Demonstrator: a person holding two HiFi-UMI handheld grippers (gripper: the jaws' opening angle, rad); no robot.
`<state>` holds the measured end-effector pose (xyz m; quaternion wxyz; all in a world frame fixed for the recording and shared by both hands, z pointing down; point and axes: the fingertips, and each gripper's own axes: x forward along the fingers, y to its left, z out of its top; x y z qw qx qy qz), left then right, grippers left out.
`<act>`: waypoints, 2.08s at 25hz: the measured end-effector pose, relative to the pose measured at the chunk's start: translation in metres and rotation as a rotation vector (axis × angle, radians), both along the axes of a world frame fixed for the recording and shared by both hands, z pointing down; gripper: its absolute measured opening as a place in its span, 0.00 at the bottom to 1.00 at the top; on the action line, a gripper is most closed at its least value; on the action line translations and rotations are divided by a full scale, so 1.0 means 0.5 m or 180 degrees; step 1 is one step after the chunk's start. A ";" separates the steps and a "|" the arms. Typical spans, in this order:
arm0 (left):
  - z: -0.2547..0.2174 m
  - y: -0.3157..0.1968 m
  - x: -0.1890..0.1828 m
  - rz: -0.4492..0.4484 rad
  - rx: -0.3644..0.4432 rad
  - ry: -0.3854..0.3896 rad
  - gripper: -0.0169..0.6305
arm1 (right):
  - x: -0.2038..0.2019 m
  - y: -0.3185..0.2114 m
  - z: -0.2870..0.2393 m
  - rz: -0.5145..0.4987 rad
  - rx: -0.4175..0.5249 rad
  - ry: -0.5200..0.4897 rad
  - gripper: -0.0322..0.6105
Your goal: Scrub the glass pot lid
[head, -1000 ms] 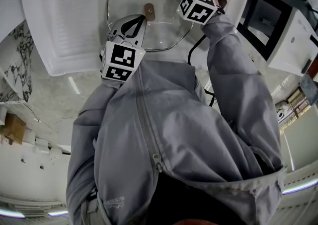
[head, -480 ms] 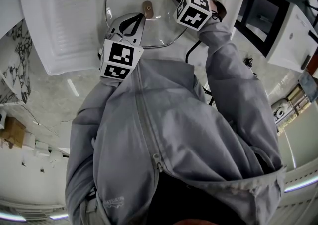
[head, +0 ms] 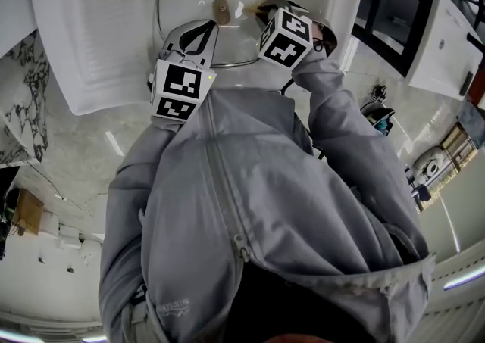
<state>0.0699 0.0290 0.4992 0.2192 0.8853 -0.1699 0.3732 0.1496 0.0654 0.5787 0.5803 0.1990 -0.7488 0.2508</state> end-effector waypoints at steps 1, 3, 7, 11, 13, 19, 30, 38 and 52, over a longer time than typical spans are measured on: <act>-0.002 0.002 -0.001 0.0011 0.0008 0.0003 0.04 | -0.007 0.009 -0.006 0.0008 -0.0011 -0.0013 0.11; -0.006 0.005 -0.001 0.0031 0.0022 0.0003 0.04 | -0.021 0.024 -0.019 0.0037 -0.0035 -0.0056 0.11; -0.013 0.004 -0.002 0.0061 0.0063 0.0006 0.04 | -0.046 0.047 -0.041 0.0091 -0.0092 -0.0138 0.11; -0.023 0.003 -0.012 0.0068 0.0109 0.0014 0.04 | -0.088 0.068 -0.066 0.0118 -0.0226 -0.0341 0.11; -0.026 0.004 -0.018 0.0067 0.0130 0.0011 0.04 | -0.106 0.076 -0.078 0.0108 -0.0280 -0.0398 0.12; -0.044 0.004 -0.031 0.0038 0.0202 0.0012 0.04 | -0.166 0.096 -0.115 0.0084 -0.0493 -0.0719 0.11; -0.084 0.005 -0.043 0.0093 0.0369 -0.0004 0.04 | -0.223 0.066 -0.207 0.0540 -0.0384 -0.1752 0.11; -0.104 0.010 0.008 0.0285 0.0487 0.0130 0.04 | -0.046 0.000 -0.268 0.1903 0.0385 -0.2108 0.11; -0.021 0.131 0.206 0.1102 0.0077 -0.0162 0.04 | 0.173 0.068 -0.281 0.3041 0.1051 -0.1928 0.11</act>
